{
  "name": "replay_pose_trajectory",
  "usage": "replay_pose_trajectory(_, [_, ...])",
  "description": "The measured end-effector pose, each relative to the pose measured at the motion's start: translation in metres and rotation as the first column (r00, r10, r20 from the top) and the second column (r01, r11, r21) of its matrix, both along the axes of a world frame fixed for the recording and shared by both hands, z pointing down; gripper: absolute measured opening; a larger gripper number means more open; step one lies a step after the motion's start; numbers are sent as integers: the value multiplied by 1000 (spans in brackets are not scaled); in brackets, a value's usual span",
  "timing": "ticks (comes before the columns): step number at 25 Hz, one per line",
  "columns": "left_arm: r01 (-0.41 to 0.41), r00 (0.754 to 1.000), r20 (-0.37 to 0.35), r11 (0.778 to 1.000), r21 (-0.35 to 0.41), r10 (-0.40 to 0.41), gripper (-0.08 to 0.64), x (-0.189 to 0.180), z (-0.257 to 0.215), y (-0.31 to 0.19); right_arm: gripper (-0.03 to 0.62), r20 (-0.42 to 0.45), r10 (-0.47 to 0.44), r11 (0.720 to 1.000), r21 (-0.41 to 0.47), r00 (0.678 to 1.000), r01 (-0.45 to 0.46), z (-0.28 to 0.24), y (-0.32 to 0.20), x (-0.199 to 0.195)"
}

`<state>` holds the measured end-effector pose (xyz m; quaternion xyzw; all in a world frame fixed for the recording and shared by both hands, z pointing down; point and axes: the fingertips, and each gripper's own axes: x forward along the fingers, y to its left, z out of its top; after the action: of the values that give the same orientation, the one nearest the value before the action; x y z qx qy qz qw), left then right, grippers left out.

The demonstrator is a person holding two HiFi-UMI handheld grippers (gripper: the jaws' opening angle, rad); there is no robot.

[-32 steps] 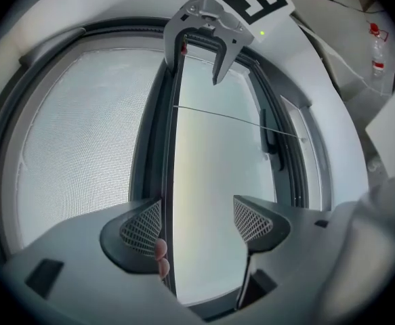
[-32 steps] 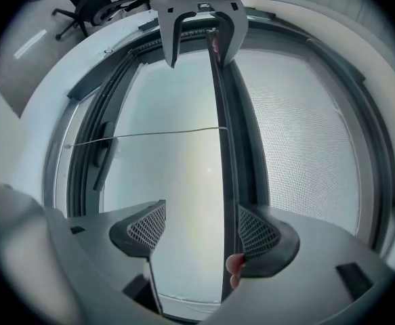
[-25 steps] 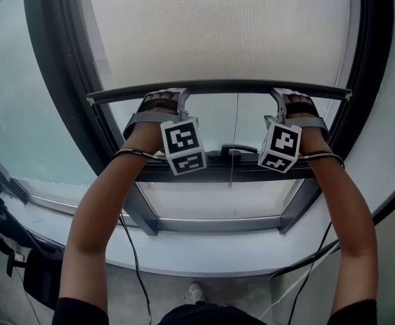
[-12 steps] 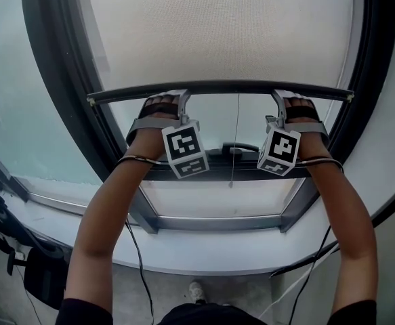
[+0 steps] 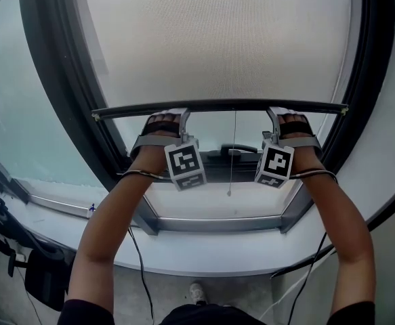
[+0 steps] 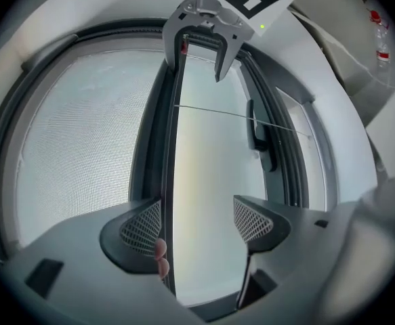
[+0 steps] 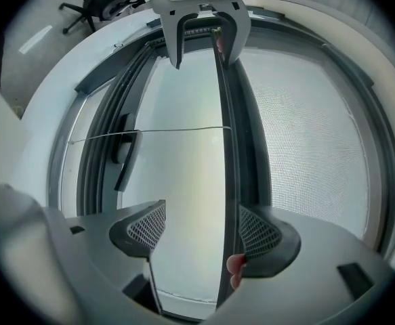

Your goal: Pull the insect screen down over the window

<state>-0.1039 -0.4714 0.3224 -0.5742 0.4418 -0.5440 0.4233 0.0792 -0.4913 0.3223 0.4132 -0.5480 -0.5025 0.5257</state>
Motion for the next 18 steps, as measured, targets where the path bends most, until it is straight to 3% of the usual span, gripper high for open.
replay_pose_trajectory(8, [16, 998, -67, 999, -40, -19, 334, 4, 25, 7, 319, 26, 16, 1000, -22, 1000, -16, 25, 4, 0])
replay_pose_trajectory(13, [-2, 997, -77, 995, -101, -6, 334, 8, 59, 7, 319, 5, 23, 995, -100, 1000, -22, 61, 7, 1])
replay_pose_trajectory(18, [7, 996, -88, 995, -101, -16, 334, 10, 84, 6, 319, 10, 33, 993, -118, 999, -31, 87, 7, 1])
